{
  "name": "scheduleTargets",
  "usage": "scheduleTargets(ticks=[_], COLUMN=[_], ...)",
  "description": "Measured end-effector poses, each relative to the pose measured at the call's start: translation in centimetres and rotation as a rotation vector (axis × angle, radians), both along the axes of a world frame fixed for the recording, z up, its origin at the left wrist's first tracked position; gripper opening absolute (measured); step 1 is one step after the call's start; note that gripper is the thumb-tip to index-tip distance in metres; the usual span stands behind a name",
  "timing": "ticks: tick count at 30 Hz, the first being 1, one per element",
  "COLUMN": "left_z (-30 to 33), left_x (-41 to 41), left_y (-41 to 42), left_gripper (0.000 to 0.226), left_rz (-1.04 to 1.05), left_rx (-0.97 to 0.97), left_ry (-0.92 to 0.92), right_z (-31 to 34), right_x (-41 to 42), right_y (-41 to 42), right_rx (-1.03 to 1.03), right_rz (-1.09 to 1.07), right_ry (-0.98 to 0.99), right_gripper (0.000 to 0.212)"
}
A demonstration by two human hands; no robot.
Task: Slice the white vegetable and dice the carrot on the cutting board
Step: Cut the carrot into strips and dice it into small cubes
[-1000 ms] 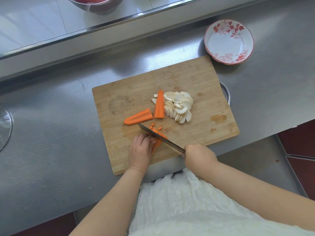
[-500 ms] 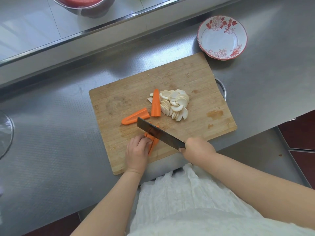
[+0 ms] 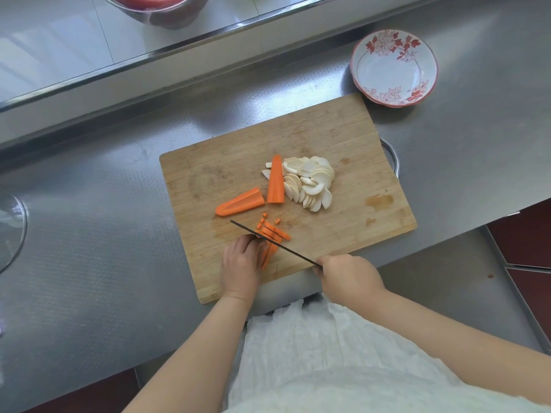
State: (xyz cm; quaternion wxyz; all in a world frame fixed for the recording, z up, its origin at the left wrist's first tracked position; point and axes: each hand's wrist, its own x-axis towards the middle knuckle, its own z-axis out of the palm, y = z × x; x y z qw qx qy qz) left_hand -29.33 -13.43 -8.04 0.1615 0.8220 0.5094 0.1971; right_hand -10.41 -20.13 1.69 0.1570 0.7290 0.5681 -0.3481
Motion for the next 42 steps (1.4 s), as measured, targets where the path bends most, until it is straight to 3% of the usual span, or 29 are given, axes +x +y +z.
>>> scheduleTargets(ticks=[7,19,34,42], left_z=[-0.5,-0.5,-0.3,-0.2], left_x=[-0.1,-0.2,-0.6,-1.1], left_y=[-0.1,0.0,0.1,0.0], left_gripper=[0.019,0.026,0.02,0.022], left_rz=[0.005,0.004,-0.02,-0.031], left_rx=[0.062,0.053,0.037,0.013], left_ry=[0.0,0.032,0.031,0.074], right_z=[0.8,1.6,-1.4,-1.2], right_x=[-0.2,-0.9,0.7,1.6], right_y=[0.9,2.4,2.3,3.1], right_rx=[-0.035,-0.159,-0.158,-0.23], right_rz=[0.055,0.048,-0.128,-0.212], right_ry=[-0.041,-0.052,0.019,0.096], right_gripper=[0.017,0.021,0.018,0.03])
